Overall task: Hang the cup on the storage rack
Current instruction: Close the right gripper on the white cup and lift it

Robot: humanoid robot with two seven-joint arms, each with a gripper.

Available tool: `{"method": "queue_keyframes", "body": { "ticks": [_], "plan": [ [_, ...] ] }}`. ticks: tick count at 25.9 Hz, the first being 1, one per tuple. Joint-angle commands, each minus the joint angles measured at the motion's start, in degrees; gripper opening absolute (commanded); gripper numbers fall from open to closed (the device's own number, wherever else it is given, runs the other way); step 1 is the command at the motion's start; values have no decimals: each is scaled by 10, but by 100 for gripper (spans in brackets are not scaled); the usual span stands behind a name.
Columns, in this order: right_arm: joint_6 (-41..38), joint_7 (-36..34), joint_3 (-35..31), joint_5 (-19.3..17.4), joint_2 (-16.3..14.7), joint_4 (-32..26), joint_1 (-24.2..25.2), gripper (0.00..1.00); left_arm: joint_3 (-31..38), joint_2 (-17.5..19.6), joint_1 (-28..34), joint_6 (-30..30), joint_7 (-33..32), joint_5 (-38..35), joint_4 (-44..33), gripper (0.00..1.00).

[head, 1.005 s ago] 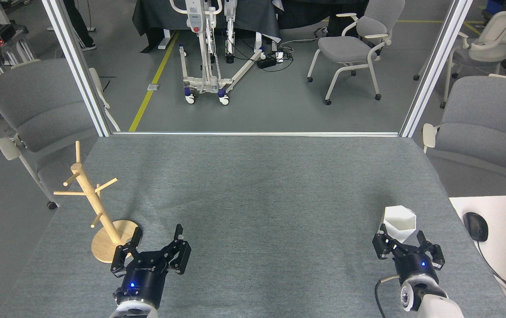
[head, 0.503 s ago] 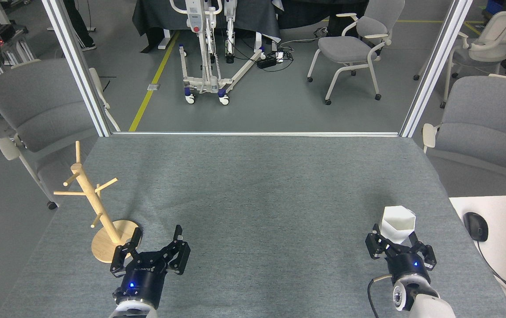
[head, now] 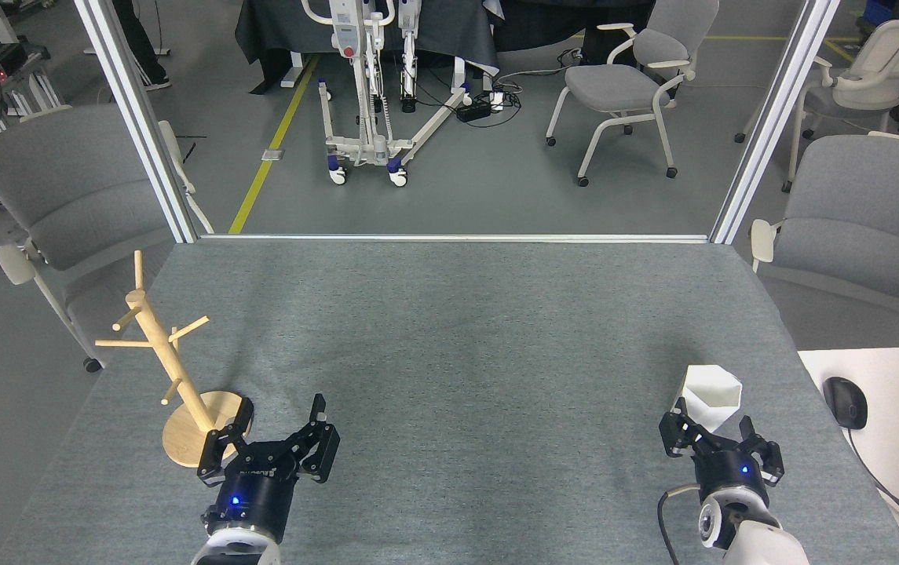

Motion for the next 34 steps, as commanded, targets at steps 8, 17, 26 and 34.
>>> {"method": "queue_keyframes", "body": {
  "ticks": [8, 17, 26, 34],
  "plan": [
    [18, -1, 4, -8, 29, 1, -6, 99, 0, 0, -5, 0, 0, 0, 4, 100],
    [19, -2, -1, -9, 25, 5, -22, 99, 0, -1, -5, 0, 0, 0, 4, 100],
    [44, -2, -3, -16, 22, 5, -29, 98, 1, -1, -5, 1, 0, 0, 4, 100],
    [43, -3, -3, -18, 10, 18, -40, 99, 1, -1, -5, 1, 0, 0, 4, 100]
  ]
}}
